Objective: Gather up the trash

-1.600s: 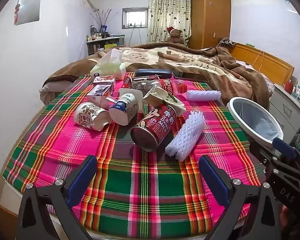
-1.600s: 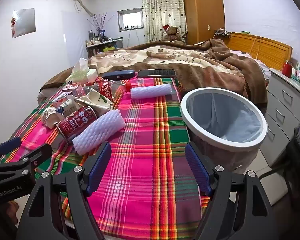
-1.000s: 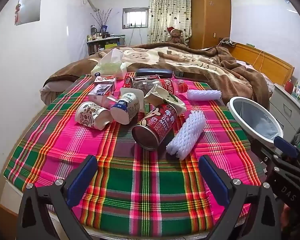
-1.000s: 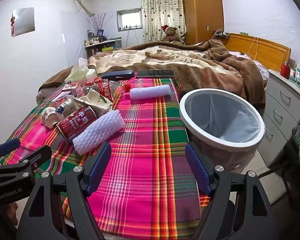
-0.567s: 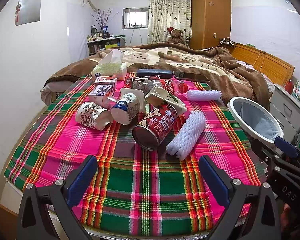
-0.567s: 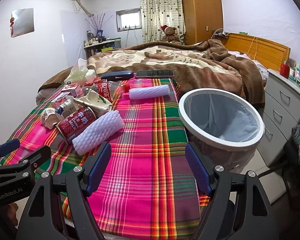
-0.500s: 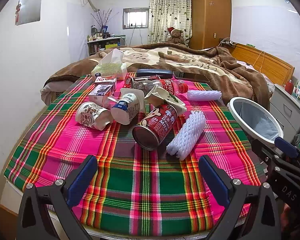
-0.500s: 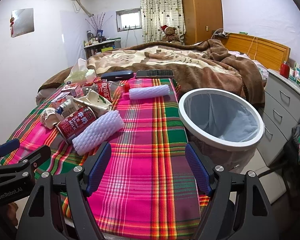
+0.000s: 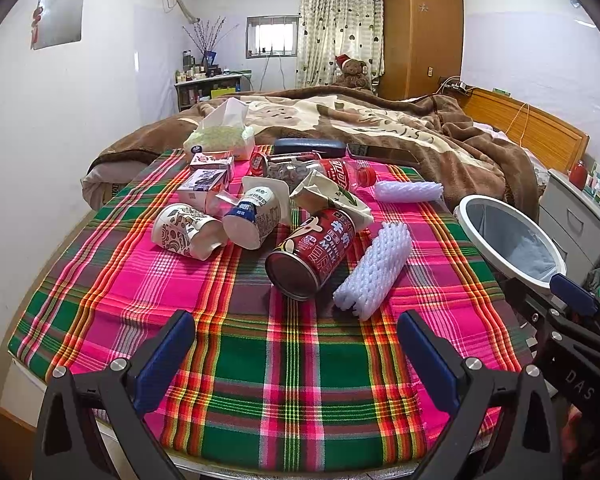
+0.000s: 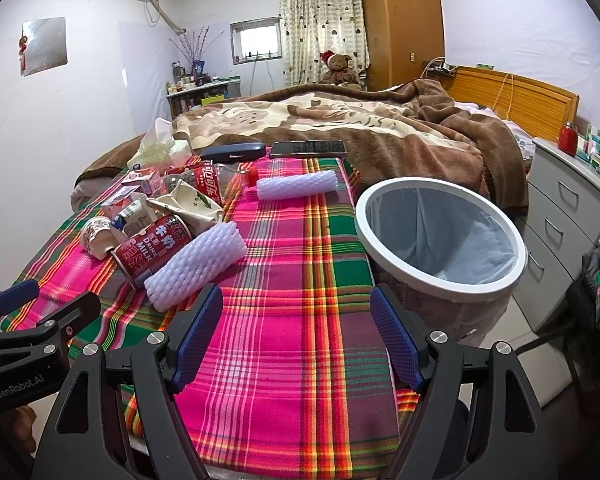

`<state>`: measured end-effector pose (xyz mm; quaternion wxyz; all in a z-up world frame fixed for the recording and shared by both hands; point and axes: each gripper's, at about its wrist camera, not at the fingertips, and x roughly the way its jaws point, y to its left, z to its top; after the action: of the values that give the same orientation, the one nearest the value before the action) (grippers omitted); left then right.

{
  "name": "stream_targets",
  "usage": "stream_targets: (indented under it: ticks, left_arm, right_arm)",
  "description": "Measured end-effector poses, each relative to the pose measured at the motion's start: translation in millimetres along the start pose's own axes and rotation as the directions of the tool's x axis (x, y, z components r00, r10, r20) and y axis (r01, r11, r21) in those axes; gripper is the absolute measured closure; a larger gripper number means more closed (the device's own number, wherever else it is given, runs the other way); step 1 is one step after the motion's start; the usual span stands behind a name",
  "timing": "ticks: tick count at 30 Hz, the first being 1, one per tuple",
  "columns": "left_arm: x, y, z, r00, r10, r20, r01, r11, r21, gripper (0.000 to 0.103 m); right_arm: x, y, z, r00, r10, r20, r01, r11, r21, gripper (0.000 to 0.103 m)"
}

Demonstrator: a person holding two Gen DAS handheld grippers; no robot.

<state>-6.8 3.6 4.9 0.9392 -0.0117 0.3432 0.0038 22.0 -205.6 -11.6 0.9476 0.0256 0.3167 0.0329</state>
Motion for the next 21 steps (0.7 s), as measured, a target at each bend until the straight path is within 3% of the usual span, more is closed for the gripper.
stream_targets:
  ticks: [21]
  left_arm:
    - [-1.8,1.0,0.2,1.000,0.002,0.000,-0.002,1.000,-0.003,0.000]
  right_arm:
    - [-0.8,-0.7,-0.2,1.000,-0.002,-0.001,0.002,1.000,0.001,0.025]
